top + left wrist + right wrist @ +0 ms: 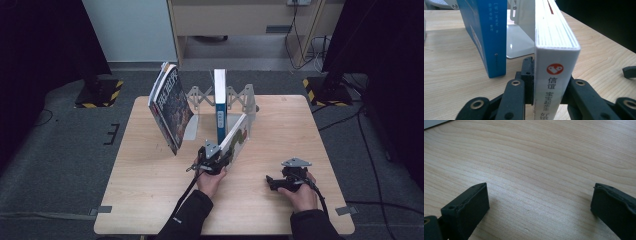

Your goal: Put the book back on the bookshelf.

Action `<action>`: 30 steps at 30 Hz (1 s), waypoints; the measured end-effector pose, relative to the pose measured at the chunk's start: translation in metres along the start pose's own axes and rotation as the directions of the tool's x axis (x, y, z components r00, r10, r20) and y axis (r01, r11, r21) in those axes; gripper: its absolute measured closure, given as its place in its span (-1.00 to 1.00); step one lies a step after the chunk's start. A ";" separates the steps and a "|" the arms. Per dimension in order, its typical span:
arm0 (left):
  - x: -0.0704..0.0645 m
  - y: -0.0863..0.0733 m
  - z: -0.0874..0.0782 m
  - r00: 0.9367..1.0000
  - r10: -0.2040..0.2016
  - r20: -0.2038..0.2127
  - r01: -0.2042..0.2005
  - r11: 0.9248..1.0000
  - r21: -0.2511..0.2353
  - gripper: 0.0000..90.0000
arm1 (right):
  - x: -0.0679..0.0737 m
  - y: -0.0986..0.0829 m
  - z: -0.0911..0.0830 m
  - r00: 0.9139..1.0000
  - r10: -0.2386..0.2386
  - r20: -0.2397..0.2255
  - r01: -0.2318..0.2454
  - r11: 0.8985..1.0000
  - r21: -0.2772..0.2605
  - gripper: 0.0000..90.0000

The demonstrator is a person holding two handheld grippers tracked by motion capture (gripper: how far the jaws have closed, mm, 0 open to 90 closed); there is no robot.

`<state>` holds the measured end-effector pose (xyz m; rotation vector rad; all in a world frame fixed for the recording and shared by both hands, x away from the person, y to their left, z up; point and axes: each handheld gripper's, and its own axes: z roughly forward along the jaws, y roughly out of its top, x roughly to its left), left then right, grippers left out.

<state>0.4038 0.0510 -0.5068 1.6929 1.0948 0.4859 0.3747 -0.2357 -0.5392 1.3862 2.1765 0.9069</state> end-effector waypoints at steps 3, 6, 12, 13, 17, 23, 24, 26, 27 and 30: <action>-0.002 0.000 0.002 1.000 0.004 -0.006 -0.004 1.000 -0.003 0.64 | 0.000 0.000 0.000 1.000 0.001 0.000 -0.001 1.000 0.000 -0.96; -0.001 0.002 0.005 1.000 0.000 -0.007 0.000 1.000 0.000 0.64 | 0.000 0.000 0.000 1.000 0.000 0.000 0.000 1.000 0.000 -0.96; 0.002 0.009 0.010 1.000 0.003 -0.005 -0.003 1.000 -0.002 0.63 | 0.000 0.000 0.000 1.000 0.000 0.000 0.000 1.000 0.000 -0.96; 0.003 0.009 0.011 1.000 0.001 -0.006 -0.001 1.000 -0.004 0.63 | 0.000 0.000 0.000 1.000 0.000 0.000 0.000 1.000 0.000 -0.96; 0.006 0.010 0.011 1.000 -0.012 -0.003 0.012 1.000 -0.010 0.63 | 0.000 0.000 0.000 1.000 0.000 0.000 0.000 1.000 0.000 -0.96; 0.006 0.008 0.011 1.000 0.014 0.007 -0.014 1.000 0.000 0.62 | 0.000 0.000 0.000 1.000 0.000 0.000 0.000 1.000 0.000 -0.96; 0.006 0.006 0.010 1.000 0.024 0.014 -0.024 1.000 -0.003 0.62 | 0.000 0.000 0.000 1.000 0.001 0.000 -0.001 1.000 0.000 -0.96; 0.007 0.006 0.008 0.999 0.025 0.020 -0.025 1.000 -0.001 0.60 | 0.000 0.000 0.000 1.000 0.001 0.000 -0.001 1.000 0.000 -0.96; 0.007 0.007 0.006 0.999 0.026 0.019 -0.026 1.000 -0.005 0.58 | 0.000 0.000 0.000 1.000 0.001 0.000 -0.001 1.000 0.000 -0.96; 0.009 0.009 -0.002 0.999 0.032 0.024 -0.031 0.999 -0.014 0.54 | 0.000 0.000 0.000 1.000 0.001 0.000 -0.001 1.000 0.000 -0.96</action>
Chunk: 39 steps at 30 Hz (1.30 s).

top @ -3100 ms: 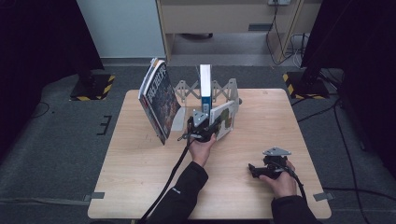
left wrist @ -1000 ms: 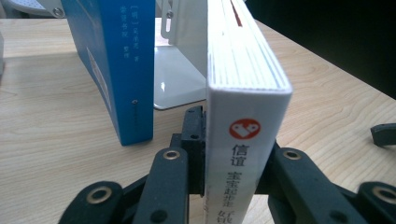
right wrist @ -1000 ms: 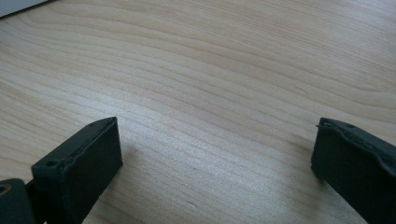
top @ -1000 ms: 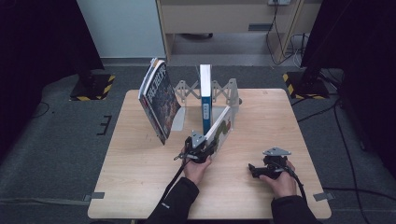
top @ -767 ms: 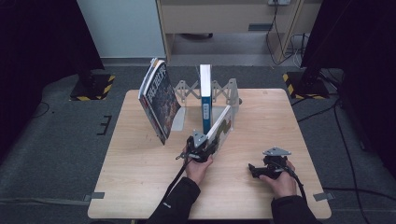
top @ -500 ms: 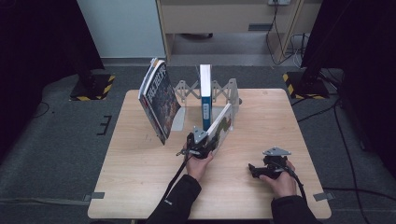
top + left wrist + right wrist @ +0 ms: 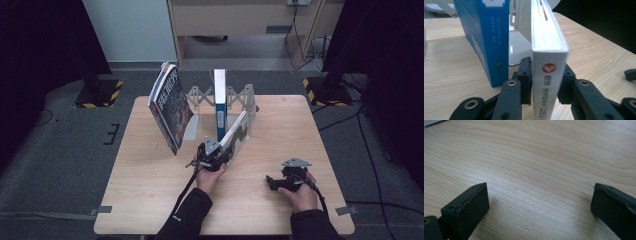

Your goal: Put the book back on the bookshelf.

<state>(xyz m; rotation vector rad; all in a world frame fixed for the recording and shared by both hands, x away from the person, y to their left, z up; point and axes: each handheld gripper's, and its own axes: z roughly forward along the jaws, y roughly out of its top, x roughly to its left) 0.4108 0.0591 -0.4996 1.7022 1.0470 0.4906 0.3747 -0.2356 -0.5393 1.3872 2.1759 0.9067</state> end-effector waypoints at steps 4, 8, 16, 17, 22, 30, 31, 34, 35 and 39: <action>0.003 0.000 -0.010 1.000 -0.006 0.016 0.006 1.000 -0.007 0.60 | 0.000 0.000 0.000 1.000 0.000 0.000 0.000 1.000 0.000 -0.96; 0.001 0.000 -0.011 1.000 0.002 0.021 -0.002 1.000 -0.004 0.61 | 0.000 0.000 0.000 1.000 0.000 0.000 0.000 1.000 0.000 -0.96; -0.006 0.001 -0.005 1.000 0.010 0.024 -0.009 1.000 -0.005 0.60 | 0.000 0.000 0.000 1.000 -0.002 0.000 0.002 1.000 -0.001 -0.96; -0.006 0.002 -0.005 1.000 0.006 0.027 -0.006 1.000 -0.003 0.59 | 0.000 0.000 0.000 1.000 -0.002 0.000 0.002 1.000 -0.001 -0.96; -0.010 0.005 0.001 0.999 -0.002 0.033 0.003 1.000 -0.008 0.57 | 0.000 0.000 0.000 1.000 -0.002 0.000 0.002 1.000 0.000 -0.96; -0.013 0.005 0.008 0.998 0.026 0.054 -0.026 1.000 0.004 0.49 | 0.000 0.000 0.000 1.000 -0.002 0.001 0.002 1.000 0.000 -0.96; -0.013 0.005 0.008 0.998 0.026 0.054 -0.026 1.000 0.004 0.49 | 0.000 0.000 0.000 1.000 -0.002 0.001 0.002 1.000 0.000 -0.96; -0.014 0.004 0.006 0.996 0.032 0.087 -0.033 0.999 0.005 0.47 | 0.000 0.000 0.000 1.000 -0.002 0.000 0.002 1.000 0.000 -0.96; -0.014 0.004 0.006 0.996 0.032 0.087 -0.033 0.999 0.005 0.46 | 0.000 0.000 0.000 1.000 -0.002 0.001 0.002 1.000 0.000 -0.96; -0.015 0.003 -0.001 0.992 0.049 0.116 -0.049 0.999 -0.002 0.47 | 0.000 0.000 0.000 1.000 -0.002 0.001 0.002 1.000 0.000 -0.96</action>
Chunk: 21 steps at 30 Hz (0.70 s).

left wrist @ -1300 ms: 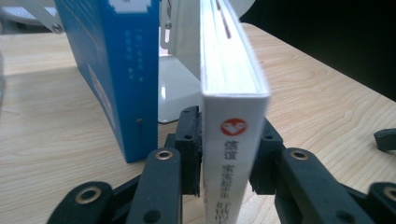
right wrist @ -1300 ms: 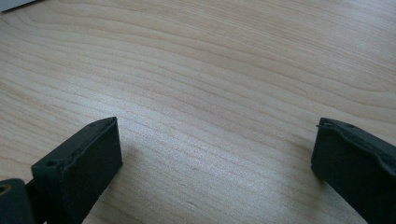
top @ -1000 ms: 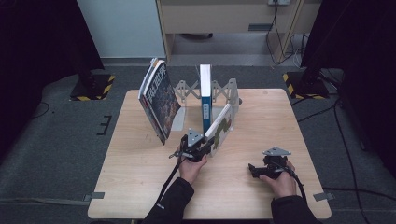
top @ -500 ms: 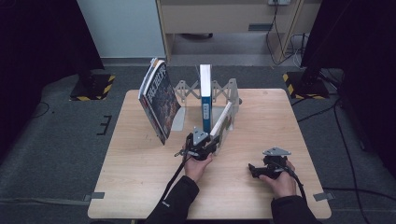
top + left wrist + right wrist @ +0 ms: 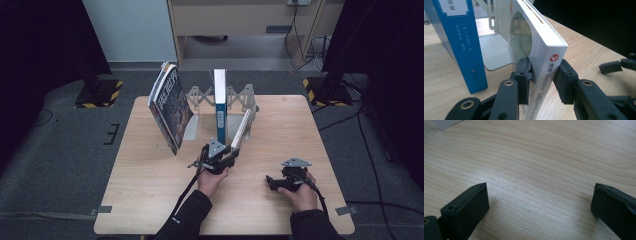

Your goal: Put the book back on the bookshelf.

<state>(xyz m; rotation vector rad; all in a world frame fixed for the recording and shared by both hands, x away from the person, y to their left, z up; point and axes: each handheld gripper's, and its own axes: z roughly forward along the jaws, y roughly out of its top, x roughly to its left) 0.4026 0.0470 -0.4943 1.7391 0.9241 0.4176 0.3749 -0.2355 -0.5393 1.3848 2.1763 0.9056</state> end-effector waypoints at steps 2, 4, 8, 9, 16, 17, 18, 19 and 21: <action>0.000 -0.001 -0.003 1.000 0.007 0.002 -0.007 1.000 0.005 0.49 | 0.000 0.000 0.000 1.000 0.000 0.000 0.000 1.000 0.000 -0.96; 0.000 0.000 -0.005 1.000 0.006 -0.003 -0.006 1.000 0.012 0.52 | 0.000 0.000 0.000 1.000 0.000 0.002 0.000 1.000 -0.001 -0.96; 0.001 0.002 -0.003 1.000 -0.010 -0.002 0.010 1.000 0.010 0.53 | 0.000 0.000 0.000 1.000 0.001 0.003 -0.001 1.000 -0.001 -0.96; 0.001 0.002 -0.001 1.000 -0.013 -0.002 0.013 1.000 0.009 0.53 | 0.000 0.000 0.000 1.000 0.001 0.003 -0.001 1.000 -0.001 -0.97; 0.001 0.009 0.008 1.000 -0.017 0.006 0.017 1.000 0.014 0.51 | 0.000 0.000 0.000 1.000 0.002 0.003 -0.002 1.000 -0.001 -0.97; 0.001 0.011 0.010 1.000 -0.017 0.006 0.017 1.000 0.017 0.51 | 0.000 0.000 0.000 1.000 0.002 0.003 -0.002 1.000 -0.001 -0.97; 0.001 0.012 0.013 1.000 -0.014 0.006 0.014 1.000 0.020 0.50 | 0.000 0.000 0.000 1.000 0.002 0.003 -0.002 1.000 -0.001 -0.97; 0.001 0.013 0.014 1.000 -0.015 0.008 0.015 1.000 0.018 0.49 | 0.000 0.000 0.000 1.000 0.002 0.003 -0.002 1.000 -0.001 -0.97; 0.002 0.013 0.016 1.000 -0.019 0.014 0.018 1.000 0.016 0.49 | 0.000 0.000 0.000 1.000 0.002 0.003 -0.002 1.000 -0.001 -0.97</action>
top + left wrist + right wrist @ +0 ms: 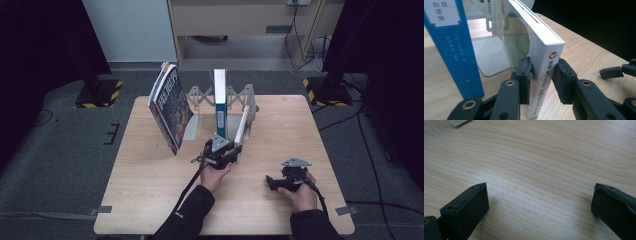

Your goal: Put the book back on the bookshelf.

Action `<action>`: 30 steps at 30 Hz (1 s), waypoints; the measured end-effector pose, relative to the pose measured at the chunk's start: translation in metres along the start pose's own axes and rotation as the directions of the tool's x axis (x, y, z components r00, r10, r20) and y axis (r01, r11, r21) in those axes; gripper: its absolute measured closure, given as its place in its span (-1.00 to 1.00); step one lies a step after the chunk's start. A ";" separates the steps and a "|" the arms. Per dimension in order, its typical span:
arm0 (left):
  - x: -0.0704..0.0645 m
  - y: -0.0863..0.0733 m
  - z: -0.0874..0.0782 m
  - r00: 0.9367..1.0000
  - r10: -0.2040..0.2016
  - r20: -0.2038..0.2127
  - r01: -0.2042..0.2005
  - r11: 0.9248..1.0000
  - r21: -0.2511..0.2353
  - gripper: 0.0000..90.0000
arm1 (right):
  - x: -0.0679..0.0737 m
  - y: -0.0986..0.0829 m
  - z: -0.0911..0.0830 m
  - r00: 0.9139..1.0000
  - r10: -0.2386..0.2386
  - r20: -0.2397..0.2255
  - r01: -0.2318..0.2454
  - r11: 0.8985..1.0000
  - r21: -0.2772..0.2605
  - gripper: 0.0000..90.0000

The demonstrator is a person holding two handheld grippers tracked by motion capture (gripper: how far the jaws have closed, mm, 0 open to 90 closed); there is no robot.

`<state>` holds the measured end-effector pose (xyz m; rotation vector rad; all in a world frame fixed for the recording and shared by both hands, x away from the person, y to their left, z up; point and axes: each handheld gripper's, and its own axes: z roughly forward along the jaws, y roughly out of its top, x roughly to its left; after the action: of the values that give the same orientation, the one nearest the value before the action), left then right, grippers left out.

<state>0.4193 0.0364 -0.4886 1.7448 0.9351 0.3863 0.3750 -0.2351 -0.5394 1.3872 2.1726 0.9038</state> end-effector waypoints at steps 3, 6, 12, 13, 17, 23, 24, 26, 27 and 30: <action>0.001 0.001 0.004 1.000 0.003 0.016 -0.003 1.000 0.002 0.46 | 0.000 0.000 0.000 1.000 0.002 -0.001 -0.002 1.000 0.001 -0.97; 0.000 0.001 0.004 0.999 0.026 0.022 -0.026 1.000 0.014 0.45 | 0.000 0.000 0.000 1.000 0.000 0.000 0.000 1.000 0.000 -0.97; 0.000 0.001 -0.002 0.998 0.041 0.050 -0.042 0.999 0.012 0.46 | 0.000 0.000 0.000 1.000 0.002 -0.001 -0.002 1.000 0.001 -0.97; 0.000 0.001 -0.003 0.998 0.043 0.056 -0.043 0.999 0.006 0.46 | 0.000 0.000 0.000 1.000 0.003 -0.001 -0.003 1.000 0.001 -0.97; 0.000 0.005 -0.004 0.997 0.048 0.059 -0.047 0.999 -0.005 0.47 | 0.000 0.000 0.000 1.000 0.003 0.000 -0.003 1.000 0.001 -0.97; -0.003 0.009 0.002 0.997 0.053 0.064 -0.053 0.999 -0.004 0.44 | 0.000 0.000 0.000 1.000 0.004 0.000 -0.004 1.000 0.002 -0.97; -0.004 0.011 0.006 0.996 0.055 0.063 -0.055 0.998 -0.001 0.44 | 0.000 0.000 0.000 1.000 0.004 0.000 -0.004 1.000 0.001 -0.97; -0.003 0.013 0.009 0.996 0.057 0.063 -0.057 0.998 0.003 0.44 | 0.000 0.000 0.000 1.000 0.004 0.000 -0.004 1.000 0.002 -0.97; -0.003 0.014 0.011 0.997 0.056 0.061 -0.057 0.998 0.005 0.44 | 0.000 0.000 0.000 1.000 0.004 0.000 -0.004 1.000 0.002 -0.97; -0.001 0.017 0.015 0.997 0.053 0.057 -0.054 0.998 0.012 0.44 | 0.000 0.000 0.000 1.000 0.004 0.000 -0.004 1.000 0.002 -0.97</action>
<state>0.4348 0.0235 -0.4786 1.7869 0.8538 0.3636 0.3750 -0.2347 -0.5393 1.3925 2.1716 0.9035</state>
